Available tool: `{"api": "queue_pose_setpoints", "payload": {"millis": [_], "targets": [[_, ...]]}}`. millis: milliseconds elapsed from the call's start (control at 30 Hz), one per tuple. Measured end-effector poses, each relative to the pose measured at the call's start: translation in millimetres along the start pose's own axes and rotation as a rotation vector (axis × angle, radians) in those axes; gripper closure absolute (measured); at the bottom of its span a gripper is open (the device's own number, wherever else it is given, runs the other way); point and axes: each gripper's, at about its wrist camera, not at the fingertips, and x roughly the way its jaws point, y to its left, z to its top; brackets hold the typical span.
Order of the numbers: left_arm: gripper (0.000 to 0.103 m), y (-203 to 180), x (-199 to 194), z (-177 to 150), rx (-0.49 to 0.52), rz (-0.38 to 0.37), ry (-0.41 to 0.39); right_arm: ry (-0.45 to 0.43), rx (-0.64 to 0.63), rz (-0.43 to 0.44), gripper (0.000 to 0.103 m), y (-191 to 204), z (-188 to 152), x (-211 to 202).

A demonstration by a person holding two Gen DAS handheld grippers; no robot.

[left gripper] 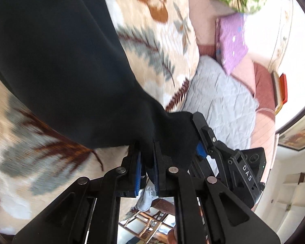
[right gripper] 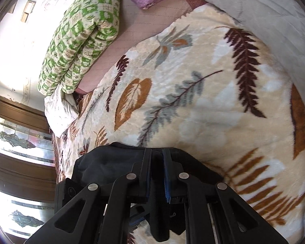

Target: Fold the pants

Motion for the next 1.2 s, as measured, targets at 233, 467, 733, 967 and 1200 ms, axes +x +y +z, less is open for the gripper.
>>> {"api": "queue_pose_setpoints", "payload": {"millis": [233, 467, 733, 967, 1200], "targets": [[0.095, 32.7, -39.5, 30.0, -0.063, -0.009, -0.041, 0.04, -0.025, 0.012, 0.093, 47.1, -7.6, 39.8], [0.095, 39.5, -36.8, 39.3, -0.056, -0.004, -0.015, 0.082, -0.05, 0.013, 0.093, 77.0, -11.9, 77.9], [0.095, 17.7, 8.3, 22.1, 0.009, 0.039, 0.062, 0.02, 0.055, -0.028, 0.092, 11.0, -8.5, 31.5], [0.095, 12.5, 19.5, 17.6, 0.026, 0.093, 0.054, -0.049, 0.258, 0.057, 0.041, -71.8, -19.5, -6.6], [0.095, 7.9, 32.1, 4.4, 0.02, 0.11, 0.036, -0.019, 0.566, 0.367, 0.029, -127.1, -76.2, -5.1]]}}
